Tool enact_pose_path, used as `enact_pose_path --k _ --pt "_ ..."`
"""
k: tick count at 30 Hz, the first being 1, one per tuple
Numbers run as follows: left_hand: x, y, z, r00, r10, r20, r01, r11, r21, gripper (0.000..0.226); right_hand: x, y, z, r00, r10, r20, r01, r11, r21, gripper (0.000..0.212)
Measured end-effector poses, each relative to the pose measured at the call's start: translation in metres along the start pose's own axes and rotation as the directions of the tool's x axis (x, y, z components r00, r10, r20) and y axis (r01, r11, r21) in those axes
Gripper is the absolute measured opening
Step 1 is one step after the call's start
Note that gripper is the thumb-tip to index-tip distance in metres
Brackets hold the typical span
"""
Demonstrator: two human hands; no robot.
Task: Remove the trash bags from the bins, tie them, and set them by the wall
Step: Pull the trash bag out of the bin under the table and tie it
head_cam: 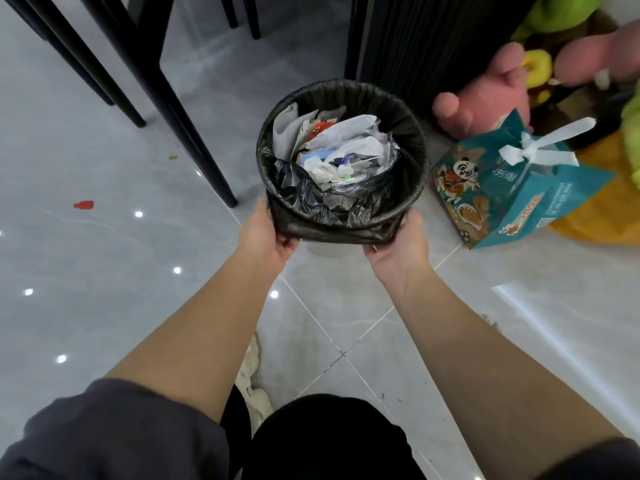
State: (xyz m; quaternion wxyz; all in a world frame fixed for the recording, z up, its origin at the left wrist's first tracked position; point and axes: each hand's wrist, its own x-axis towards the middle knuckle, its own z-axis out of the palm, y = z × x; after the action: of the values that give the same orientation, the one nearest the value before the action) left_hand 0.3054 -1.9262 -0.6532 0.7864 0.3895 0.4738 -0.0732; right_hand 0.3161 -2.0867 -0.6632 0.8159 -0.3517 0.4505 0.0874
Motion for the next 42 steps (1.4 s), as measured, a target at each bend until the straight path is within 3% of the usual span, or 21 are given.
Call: enact_pose_path --k 4,7,9,12,14,20,25,28,36,38,39,41,42 --pt "-0.011 0.019 -0.005 0.998 0.063 0.012 -0.064 0.988 0.141 0.037 -0.017 -0.016 0.000 0.999 -0.026 -0.022 0.024 0.997 -0.079 0.024" --pt "-0.017 0.026 -0.006 0.991 0.102 -0.087 -0.072 0.953 0.295 0.025 -0.028 -0.019 -0.003 0.999 -0.035 -0.011 0.034 0.993 -0.111 0.027" --pt "-0.026 0.022 -0.007 0.994 0.037 -0.104 0.004 0.929 0.369 0.015 -0.033 -0.017 -0.006 0.999 -0.045 -0.003 0.044 0.990 -0.134 0.031" --pt "-0.036 0.013 -0.005 0.993 -0.120 0.005 0.108 0.910 0.400 0.027 -0.039 -0.016 -0.008 0.999 -0.045 0.026 0.049 0.982 -0.183 0.021" --pt "-0.042 0.011 0.001 0.992 -0.121 0.030 0.097 0.899 0.426 0.028 -0.039 -0.017 -0.009 0.999 -0.040 0.036 0.047 0.975 -0.216 0.016" --pt "-0.053 0.025 0.009 1.000 0.012 -0.004 -0.007 0.808 0.589 0.028 -0.044 -0.026 -0.006 0.998 -0.036 0.056 0.050 0.955 -0.292 0.012" --pt "-0.063 0.069 0.026 0.951 0.296 0.092 -0.291 0.749 0.595 0.027 -0.060 -0.042 0.014 0.970 -0.193 0.148 0.229 0.931 -0.284 0.005" --pt "-0.067 0.087 0.040 0.921 0.364 0.142 -0.369 0.691 0.622 0.024 -0.061 -0.052 0.025 0.926 -0.308 0.216 0.366 0.871 -0.329 0.015" --pt "-0.029 0.101 0.042 0.970 0.236 -0.057 -0.095 0.585 0.805 0.033 -0.004 -0.084 0.015 0.881 -0.470 0.053 0.381 0.640 -0.667 0.036" --pt "-0.018 0.102 0.039 0.964 0.267 -0.014 -0.126 0.503 0.855 0.023 0.016 -0.092 0.013 0.875 -0.476 0.086 0.369 0.543 -0.754 0.039" --pt "-0.011 0.101 0.036 0.949 0.311 0.041 -0.168 0.395 0.903 0.013 0.025 -0.093 0.013 0.873 -0.473 0.119 0.372 0.487 -0.790 0.032" --pt "0.001 0.099 0.028 0.877 0.426 0.224 -0.263 0.033 0.964 0.021 0.032 -0.094 0.013 0.862 -0.477 0.172 0.380 0.384 -0.842 0.023" --pt "0.000 0.098 0.025 0.847 0.445 0.292 -0.260 -0.132 0.956 0.026 0.032 -0.093 0.013 0.849 -0.491 0.196 0.398 0.349 -0.849 0.030"
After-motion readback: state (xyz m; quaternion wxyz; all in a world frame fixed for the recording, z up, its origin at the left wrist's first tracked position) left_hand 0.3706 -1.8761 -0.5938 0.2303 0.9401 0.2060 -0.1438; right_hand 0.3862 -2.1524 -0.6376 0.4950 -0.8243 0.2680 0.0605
